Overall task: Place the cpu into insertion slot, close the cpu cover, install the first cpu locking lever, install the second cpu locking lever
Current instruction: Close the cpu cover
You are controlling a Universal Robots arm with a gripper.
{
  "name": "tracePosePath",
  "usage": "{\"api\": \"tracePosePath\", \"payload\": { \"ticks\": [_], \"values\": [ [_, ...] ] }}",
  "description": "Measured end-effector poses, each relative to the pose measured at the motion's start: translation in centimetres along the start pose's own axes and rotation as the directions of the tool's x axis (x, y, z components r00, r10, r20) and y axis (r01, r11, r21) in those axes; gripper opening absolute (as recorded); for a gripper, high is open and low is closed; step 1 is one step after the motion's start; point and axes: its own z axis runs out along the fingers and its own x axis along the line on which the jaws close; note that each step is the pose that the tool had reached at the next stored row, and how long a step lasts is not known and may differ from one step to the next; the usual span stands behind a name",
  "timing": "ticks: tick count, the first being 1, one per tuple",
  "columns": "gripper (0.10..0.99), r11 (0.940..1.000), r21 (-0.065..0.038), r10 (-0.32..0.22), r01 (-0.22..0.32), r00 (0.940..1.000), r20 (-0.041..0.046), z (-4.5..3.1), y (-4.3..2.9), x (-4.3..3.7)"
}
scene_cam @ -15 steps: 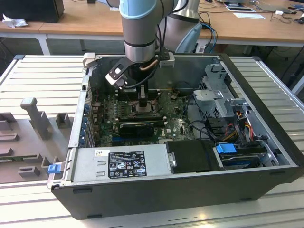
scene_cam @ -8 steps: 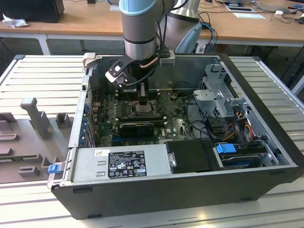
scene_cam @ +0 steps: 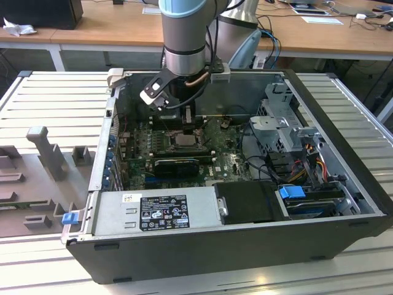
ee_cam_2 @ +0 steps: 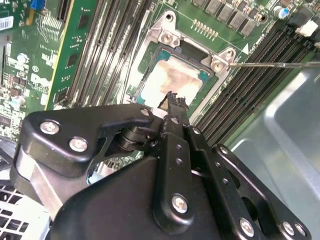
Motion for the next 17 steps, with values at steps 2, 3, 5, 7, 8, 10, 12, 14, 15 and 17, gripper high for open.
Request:
{"api": "tracePosePath", "payload": {
  "ticks": [2, 3, 5, 7, 8, 10, 12, 14, 15, 17],
  "values": [
    [0.106, 1.0000, 0.000, 0.000, 0.000, 1.0000, 0.0000, -0.17, 0.01, 0.00],
    [0.106, 1.0000, 0.000, 0.000, 0.000, 1.0000, -0.0001, -0.21, 0.02, 0.00],
    [0.106, 1.0000, 0.000, 0.000, 0.000, 1.0000, -0.0001, -0.31, 0.03, 0.01],
    [0.106, 1.0000, 0.000, 0.000, 0.000, 1.0000, -0.0001, -0.43, 0.04, 0.01],
    [0.106, 1.0000, 0.000, 0.000, 0.000, 1.0000, -0.0003, -0.46, 0.04, 0.01],
    [0.106, 1.0000, 0.000, 0.000, 0.000, 1.0000, -0.0001, -0.50, 0.04, 0.01],
    [0.106, 1.0000, 0.000, 0.000, 0.000, 1.0000, -0.0001, -0.53, 0.04, 0.01],
    [0.106, 1.0000, 0.000, 0.000, 0.000, 1.0000, 0.0000, -0.60, 0.05, 0.01],
    [0.106, 1.0000, 0.000, 0.000, 0.000, 1.0000, -0.0001, -0.65, 0.05, 0.01],
    [0.106, 1.0000, 0.000, 0.000, 0.000, 1.0000, -0.0001, -0.70, 0.06, 0.02]
  ]
}}
